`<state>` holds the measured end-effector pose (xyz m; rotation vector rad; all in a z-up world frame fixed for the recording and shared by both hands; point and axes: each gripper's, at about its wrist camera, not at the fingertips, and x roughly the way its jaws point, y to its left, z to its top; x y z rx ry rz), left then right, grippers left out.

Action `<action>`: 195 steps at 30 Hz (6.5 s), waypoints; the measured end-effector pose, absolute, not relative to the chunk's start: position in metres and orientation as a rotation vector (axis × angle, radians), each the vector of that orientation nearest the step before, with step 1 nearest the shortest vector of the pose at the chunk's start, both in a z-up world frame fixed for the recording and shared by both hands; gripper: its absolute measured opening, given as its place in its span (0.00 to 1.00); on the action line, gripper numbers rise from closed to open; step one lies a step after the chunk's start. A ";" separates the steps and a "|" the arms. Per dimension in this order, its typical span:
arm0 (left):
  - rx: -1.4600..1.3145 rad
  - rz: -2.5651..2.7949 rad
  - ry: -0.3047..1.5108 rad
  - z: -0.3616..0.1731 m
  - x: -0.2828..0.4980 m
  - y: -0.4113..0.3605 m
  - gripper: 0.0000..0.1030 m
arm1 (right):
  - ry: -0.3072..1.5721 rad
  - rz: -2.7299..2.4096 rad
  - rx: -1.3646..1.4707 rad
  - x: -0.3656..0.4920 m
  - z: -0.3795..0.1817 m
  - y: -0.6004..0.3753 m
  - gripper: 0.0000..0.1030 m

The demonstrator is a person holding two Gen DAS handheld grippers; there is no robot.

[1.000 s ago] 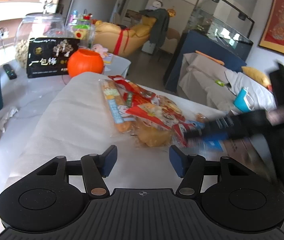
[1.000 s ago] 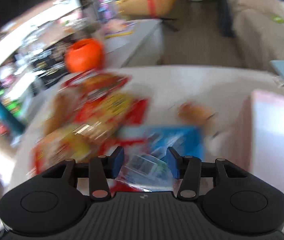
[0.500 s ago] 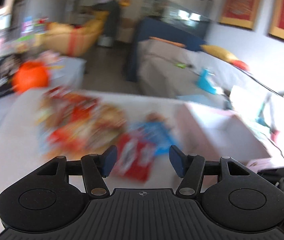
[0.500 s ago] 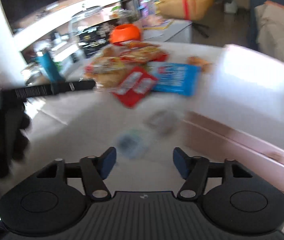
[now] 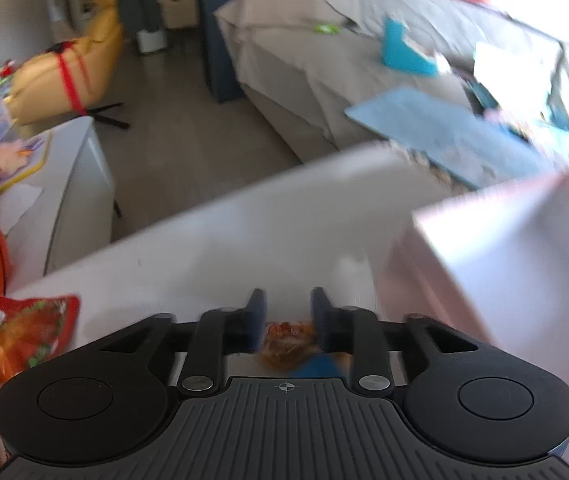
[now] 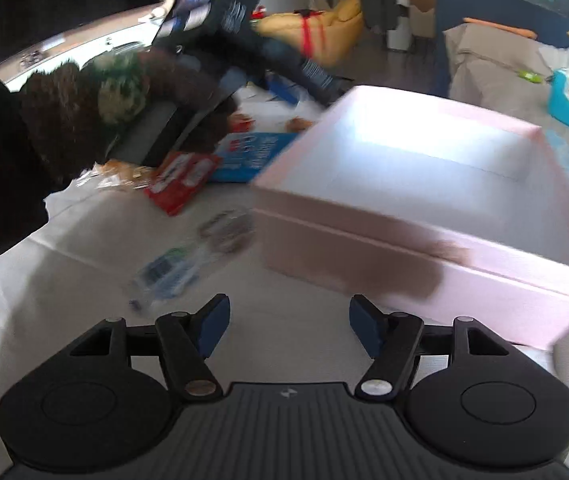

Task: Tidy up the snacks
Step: 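Move both tools toward the snack packets on the table, then grasp the small orange wrapped snack with the left tool, then grasp the clear wrapped cookie packet with the right tool while left holds its snack, then carry both snacks over the pink box and open both tools, then grasp the yellow-and-red snack bag with the left tool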

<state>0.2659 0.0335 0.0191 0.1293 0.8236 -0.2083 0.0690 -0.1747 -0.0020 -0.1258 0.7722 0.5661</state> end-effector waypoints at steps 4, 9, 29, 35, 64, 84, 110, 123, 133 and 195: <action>0.115 -0.260 0.850 0.018 0.228 0.047 0.27 | 0.783 0.559 -0.127 0.089 -0.006 -0.185 0.65; 0.101 -0.259 0.856 0.018 0.171 0.064 0.27 | 0.762 0.566 -0.162 0.125 -0.009 -0.170 0.65; -0.199 -0.040 0.732 0.063 0.018 0.139 0.30 | 0.702 0.714 -0.345 0.062 -0.014 -0.073 0.78; -0.248 0.063 0.788 0.052 -0.018 0.158 0.30 | 0.712 0.695 -0.309 0.067 -0.015 -0.081 0.84; -0.020 -0.047 0.840 0.020 0.064 0.049 0.30 | 0.732 0.497 -0.181 0.068 -0.022 -0.147 0.89; -0.167 -0.094 0.853 0.022 -0.004 0.053 0.30 | 0.811 0.711 -0.116 0.085 -0.001 -0.105 0.72; -0.173 -0.097 0.825 0.019 -0.010 0.053 0.30 | 0.808 0.632 -0.232 0.101 -0.008 -0.085 0.42; -0.073 -0.223 0.706 0.080 0.045 0.012 0.26 | 0.698 0.556 -0.123 0.080 0.050 -0.178 0.35; 0.050 -0.256 0.479 0.176 0.148 -0.040 0.28 | 0.478 0.404 0.006 0.149 0.143 -0.222 0.35; -0.253 -0.115 0.742 0.063 -0.011 0.122 0.33 | 0.771 0.598 -0.211 0.074 -0.015 -0.114 0.85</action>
